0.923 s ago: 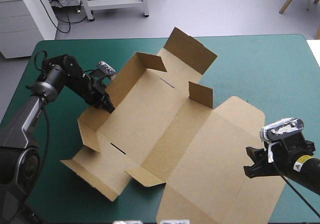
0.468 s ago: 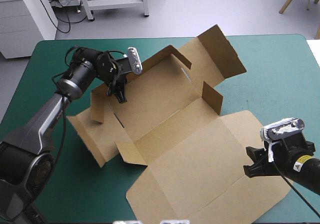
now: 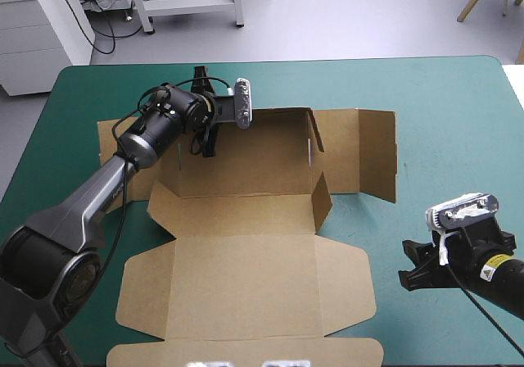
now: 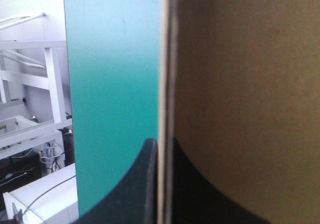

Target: Fold the box

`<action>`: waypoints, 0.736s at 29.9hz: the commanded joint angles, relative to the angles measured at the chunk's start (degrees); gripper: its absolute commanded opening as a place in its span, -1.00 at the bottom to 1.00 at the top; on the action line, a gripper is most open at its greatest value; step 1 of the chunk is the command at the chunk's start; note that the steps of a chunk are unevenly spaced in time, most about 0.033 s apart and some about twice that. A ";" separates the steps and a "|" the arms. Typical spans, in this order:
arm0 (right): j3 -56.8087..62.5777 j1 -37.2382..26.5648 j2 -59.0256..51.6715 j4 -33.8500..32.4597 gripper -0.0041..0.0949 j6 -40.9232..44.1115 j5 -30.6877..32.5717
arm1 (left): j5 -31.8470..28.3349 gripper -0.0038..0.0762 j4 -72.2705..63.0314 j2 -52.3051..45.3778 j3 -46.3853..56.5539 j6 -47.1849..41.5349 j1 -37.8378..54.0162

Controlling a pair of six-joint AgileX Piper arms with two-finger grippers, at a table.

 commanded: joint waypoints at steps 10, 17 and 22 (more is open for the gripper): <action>-1.47 -0.11 0.31 -3.99 0.05 6.78 -4.25 | -2.91 -0.93 20.84 -3.18 -2.09 -21.87 -10.51; -1.69 -0.11 0.31 -8.43 0.05 10.01 -6.36 | -0.46 -0.93 35.61 -3.18 -1.96 -36.40 -15.62; -4.74 -0.11 0.31 -9.68 0.05 11.15 -7.31 | 0.45 -0.93 39.63 -3.18 -1.96 -40.24 -16.18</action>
